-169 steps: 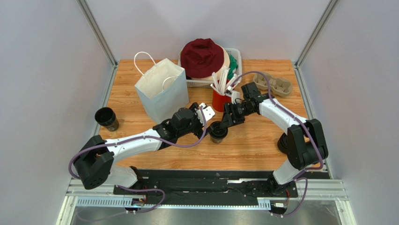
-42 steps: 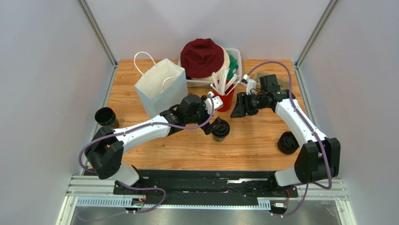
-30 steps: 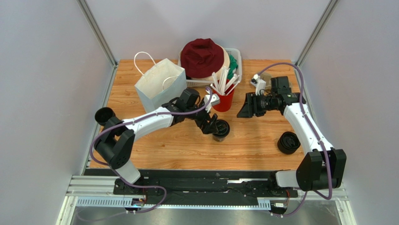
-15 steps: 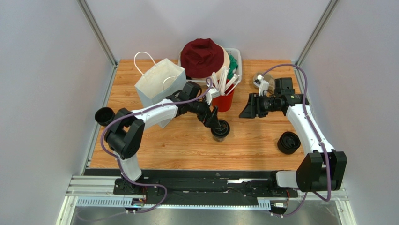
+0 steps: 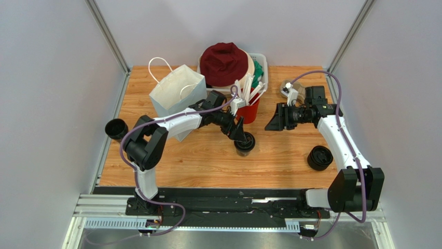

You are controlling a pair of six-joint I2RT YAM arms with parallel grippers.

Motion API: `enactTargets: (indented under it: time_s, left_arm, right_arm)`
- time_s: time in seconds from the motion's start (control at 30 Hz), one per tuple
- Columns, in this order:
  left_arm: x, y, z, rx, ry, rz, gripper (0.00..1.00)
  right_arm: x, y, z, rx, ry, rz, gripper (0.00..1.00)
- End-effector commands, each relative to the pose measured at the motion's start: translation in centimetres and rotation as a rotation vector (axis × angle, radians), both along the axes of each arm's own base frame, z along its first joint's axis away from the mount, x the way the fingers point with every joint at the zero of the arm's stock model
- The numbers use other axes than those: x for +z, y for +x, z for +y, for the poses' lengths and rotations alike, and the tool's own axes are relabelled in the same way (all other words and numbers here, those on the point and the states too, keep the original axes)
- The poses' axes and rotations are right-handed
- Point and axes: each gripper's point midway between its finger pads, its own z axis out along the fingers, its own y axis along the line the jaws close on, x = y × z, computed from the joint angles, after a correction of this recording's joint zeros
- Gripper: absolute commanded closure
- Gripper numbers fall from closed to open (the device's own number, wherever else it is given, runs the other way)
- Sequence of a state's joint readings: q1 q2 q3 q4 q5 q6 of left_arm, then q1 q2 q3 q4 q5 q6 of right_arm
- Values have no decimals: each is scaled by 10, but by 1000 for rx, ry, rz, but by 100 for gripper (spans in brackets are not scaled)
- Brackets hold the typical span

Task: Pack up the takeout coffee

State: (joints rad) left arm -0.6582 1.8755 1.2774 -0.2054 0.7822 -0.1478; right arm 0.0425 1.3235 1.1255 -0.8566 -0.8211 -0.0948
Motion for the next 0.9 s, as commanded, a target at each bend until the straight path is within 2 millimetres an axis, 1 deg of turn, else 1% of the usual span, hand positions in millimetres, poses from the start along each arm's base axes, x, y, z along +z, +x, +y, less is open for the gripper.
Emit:
enactTargets:
  time_s: [0.0,0.13,0.3,0.5,0.57,0.6,0.67,0.7,0.77,0.87]
  left_arm:
    - [12,9,-8,-3,-42,-8,8]
    - [15,11,-7,-8,-60,2,10]
    - [8,18,-6,12,-49,10,11]
    - [1,19,-7,7,-48,33,18]
    - [-4,18,-7,4,-41,40,23]
    - [-6,18,-7,5,-36,41,28]
    - [-11,17,-5,1,-25,43,33]
    - [-15,17,-4,6,-18,44,36]
    - [-21,16,-2,9,-4,47,37]
    - [-32,18,2,24,30,38,42]
  right_arm:
    - [8,-3,1,19,20,-41,44]
    - [8,-3,1,21,21,-41,44]
    - [7,-4,2,22,26,-36,44]
    - [3,-5,3,30,33,-22,45]
    - [1,-5,5,39,44,-8,46]
    - [-3,-5,5,40,47,11,46]
    - [-6,-4,7,44,58,29,48]
    - [-11,-3,6,39,59,47,49]
    - [-17,-1,7,35,63,67,50]
    - [-30,3,6,24,54,110,52]
